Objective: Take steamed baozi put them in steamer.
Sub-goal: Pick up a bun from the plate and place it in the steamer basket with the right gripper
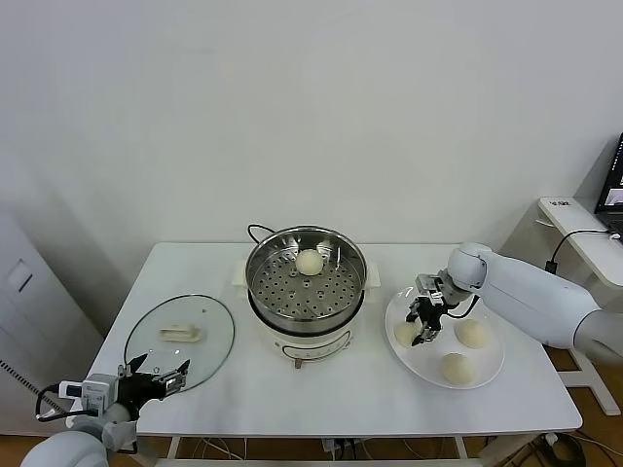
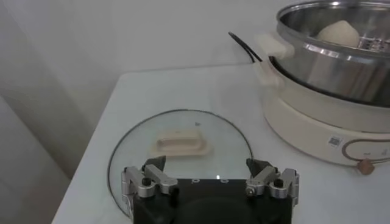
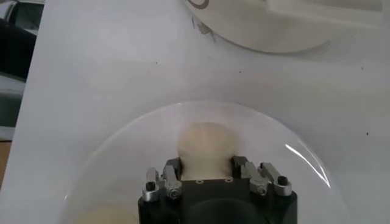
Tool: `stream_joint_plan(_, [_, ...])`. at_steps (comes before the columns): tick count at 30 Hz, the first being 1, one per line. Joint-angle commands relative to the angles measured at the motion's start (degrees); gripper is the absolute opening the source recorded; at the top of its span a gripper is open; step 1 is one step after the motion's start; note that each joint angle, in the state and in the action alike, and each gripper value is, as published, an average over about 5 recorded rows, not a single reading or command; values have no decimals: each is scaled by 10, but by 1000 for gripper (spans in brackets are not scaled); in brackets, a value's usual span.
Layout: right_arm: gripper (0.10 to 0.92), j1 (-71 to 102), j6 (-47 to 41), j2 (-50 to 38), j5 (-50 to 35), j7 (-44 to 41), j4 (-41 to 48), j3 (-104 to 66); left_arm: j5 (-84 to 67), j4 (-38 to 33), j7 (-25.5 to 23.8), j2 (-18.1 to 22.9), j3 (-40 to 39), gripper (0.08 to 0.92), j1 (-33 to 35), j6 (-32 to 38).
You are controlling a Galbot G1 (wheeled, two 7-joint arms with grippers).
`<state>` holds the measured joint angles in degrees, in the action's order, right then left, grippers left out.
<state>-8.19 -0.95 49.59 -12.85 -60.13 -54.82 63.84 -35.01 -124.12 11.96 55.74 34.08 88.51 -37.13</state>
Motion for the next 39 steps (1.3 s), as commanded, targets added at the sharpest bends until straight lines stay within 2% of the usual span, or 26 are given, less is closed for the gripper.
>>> stream_joint_plan(1, [440, -9, 1, -3, -3, -6, -4, 1, 0, -1, 1, 0, 0, 823, 0, -1])
stream_joint_plan(7, [440, -92, 0, -21, -42, -26, -31, 58, 0, -3, 2, 0, 1, 823, 1, -2])
stream_joint_plan(22, [440, -416, -62, -14, -249, -75, -120, 268, 0, 5, 1, -5, 0, 823, -3, 0])
stream_joint_plan(26, [440, -440, -82, 3, -294, -69, -123, 275, 1, 7, 1, -5, -4, 823, -4, 1])
stream_joint_plan(32, [441, -424, -123, 52, -377, -17, -128, 250, 1, 9, -1, -7, -5, 823, -6, 2])
stream_joint_plan(39, [441, -371, -152, 137, -418, 31, -108, 220, 3, 11, -1, -6, -5, 823, -5, 3])
